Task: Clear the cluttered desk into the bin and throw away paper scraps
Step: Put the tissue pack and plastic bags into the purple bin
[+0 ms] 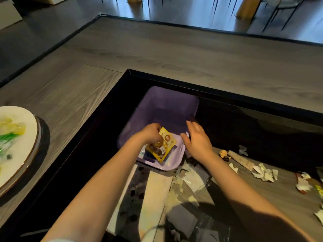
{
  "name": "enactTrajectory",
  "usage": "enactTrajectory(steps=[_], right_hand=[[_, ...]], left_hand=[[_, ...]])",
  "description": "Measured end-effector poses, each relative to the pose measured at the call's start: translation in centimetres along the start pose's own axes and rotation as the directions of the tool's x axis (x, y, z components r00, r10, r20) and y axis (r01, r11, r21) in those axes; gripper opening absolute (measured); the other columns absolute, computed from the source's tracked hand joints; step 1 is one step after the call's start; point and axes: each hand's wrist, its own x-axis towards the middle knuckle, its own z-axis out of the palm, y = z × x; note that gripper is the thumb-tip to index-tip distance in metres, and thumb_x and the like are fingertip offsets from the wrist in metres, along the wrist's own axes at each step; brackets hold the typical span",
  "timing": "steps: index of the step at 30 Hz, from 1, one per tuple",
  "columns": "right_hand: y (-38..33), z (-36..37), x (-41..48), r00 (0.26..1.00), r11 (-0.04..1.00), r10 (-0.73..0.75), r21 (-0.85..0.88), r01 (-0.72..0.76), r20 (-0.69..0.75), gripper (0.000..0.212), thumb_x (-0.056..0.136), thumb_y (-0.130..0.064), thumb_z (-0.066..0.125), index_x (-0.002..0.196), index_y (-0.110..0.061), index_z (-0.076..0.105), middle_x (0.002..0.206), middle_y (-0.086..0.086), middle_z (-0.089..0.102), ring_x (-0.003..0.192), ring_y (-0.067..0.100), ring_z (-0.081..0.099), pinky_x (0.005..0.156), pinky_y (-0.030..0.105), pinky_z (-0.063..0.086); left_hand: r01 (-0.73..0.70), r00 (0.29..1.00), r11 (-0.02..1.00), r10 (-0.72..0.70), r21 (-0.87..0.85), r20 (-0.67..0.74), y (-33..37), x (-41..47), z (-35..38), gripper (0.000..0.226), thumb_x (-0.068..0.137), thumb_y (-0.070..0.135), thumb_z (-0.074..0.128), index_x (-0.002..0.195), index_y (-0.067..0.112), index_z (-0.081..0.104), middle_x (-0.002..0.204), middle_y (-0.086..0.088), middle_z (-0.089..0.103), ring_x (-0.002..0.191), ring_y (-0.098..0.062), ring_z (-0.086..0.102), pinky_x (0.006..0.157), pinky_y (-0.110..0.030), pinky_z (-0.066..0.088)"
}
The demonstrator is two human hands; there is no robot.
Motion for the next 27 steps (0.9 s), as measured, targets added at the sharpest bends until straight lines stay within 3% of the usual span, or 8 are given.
enactTrajectory(steps=[3,6,9,13,16,21,27], right_hand=[[-0.3,0.1,-0.2,1.0,0.999,0.012,0.031,-0.011,-0.021,0.052,0.098,-0.028,0.044,0.145,-0.011,0.03,0.147,0.009,0.036,0.136,0.024,0.031,0.108,0.033,0.03],[-0.4,0.1,-0.1,0.999,1.0,0.005,0.016,-0.004,-0.037,0.051,0.097,-0.028,0.044,0.144,-0.011,0.032,0.145,0.009,0.039,0.133,0.024,0.034,0.105,0.032,0.033],[-0.3,0.3,-0.1,0.999,1.0,0.02,0.008,-0.019,-0.04,0.051,0.098,-0.029,0.044,0.144,-0.012,0.032,0.146,0.008,0.038,0.135,0.023,0.033,0.106,0.033,0.032],[-0.3,0.3,-0.2,0.999,1.0,0.014,0.014,-0.013,-0.035,0.052,0.098,-0.03,0.042,0.145,-0.013,0.03,0.149,0.007,0.035,0.137,0.022,0.03,0.108,0.034,0.031],[-0.4,-0.2,-0.5,1.0,0.999,0.014,0.048,-0.013,-0.022,0.053,0.098,-0.03,0.043,0.146,-0.014,0.028,0.151,0.006,0.032,0.139,0.022,0.028,0.11,0.035,0.031],[0.5,-1.5,-2.8,0.995,0.992,0.053,0.114,-0.044,-0.082,0.051,0.097,-0.028,0.045,0.145,-0.018,0.031,0.154,0.005,0.026,0.142,0.021,0.022,0.112,0.036,0.026],[3.2,-1.7,-7.8,0.982,0.989,0.103,0.124,-0.084,-0.156,0.038,0.095,-0.021,0.051,0.132,-0.012,0.05,0.139,0.007,0.046,0.128,0.023,0.041,0.101,0.029,0.033]], left_hand=[[0.113,0.991,0.988,-0.104,-0.102,0.084,-0.1,0.4,2.4,0.028,0.081,0.009,0.064,0.108,0.006,0.055,0.103,-0.015,0.059,0.1,-0.03,0.06,0.074,-0.031,0.046],[0.172,0.981,0.983,-0.165,-0.064,0.104,-0.7,1.0,4.2,0.033,0.081,0.011,0.065,0.111,0.002,0.055,0.111,-0.017,0.062,0.103,-0.031,0.059,0.08,-0.034,0.049],[0.179,0.981,0.968,-0.189,0.178,0.041,-1.4,1.2,4.9,0.035,0.082,0.023,0.064,0.112,0.005,0.059,0.112,-0.014,0.064,0.103,-0.03,0.06,0.08,-0.033,0.048],[0.219,0.973,0.849,-0.225,0.481,-0.046,-2.0,0.9,5.2,0.042,0.084,0.039,0.059,0.117,0.014,0.057,0.118,-0.006,0.06,0.11,-0.025,0.056,0.088,-0.035,0.047],[0.2,0.98,0.809,-0.165,0.553,-0.113,-1.6,0.8,5.2,0.045,0.085,0.041,0.057,0.121,0.014,0.053,0.122,-0.007,0.058,0.112,-0.028,0.056,0.088,-0.037,0.047],[0.09,0.979,0.853,0.018,0.513,-0.201,-0.4,-1.5,4.4,0.045,0.09,0.042,0.049,0.122,0.01,0.049,0.124,-0.013,0.053,0.115,-0.032,0.049,0.088,-0.04,0.043],[-0.095,0.9,0.911,0.251,0.4,-0.357,1.6,-7.5,5.3,0.043,0.09,0.034,0.048,0.125,0.009,0.049,0.13,-0.011,0.049,0.121,-0.031,0.04,0.093,-0.041,0.037]])
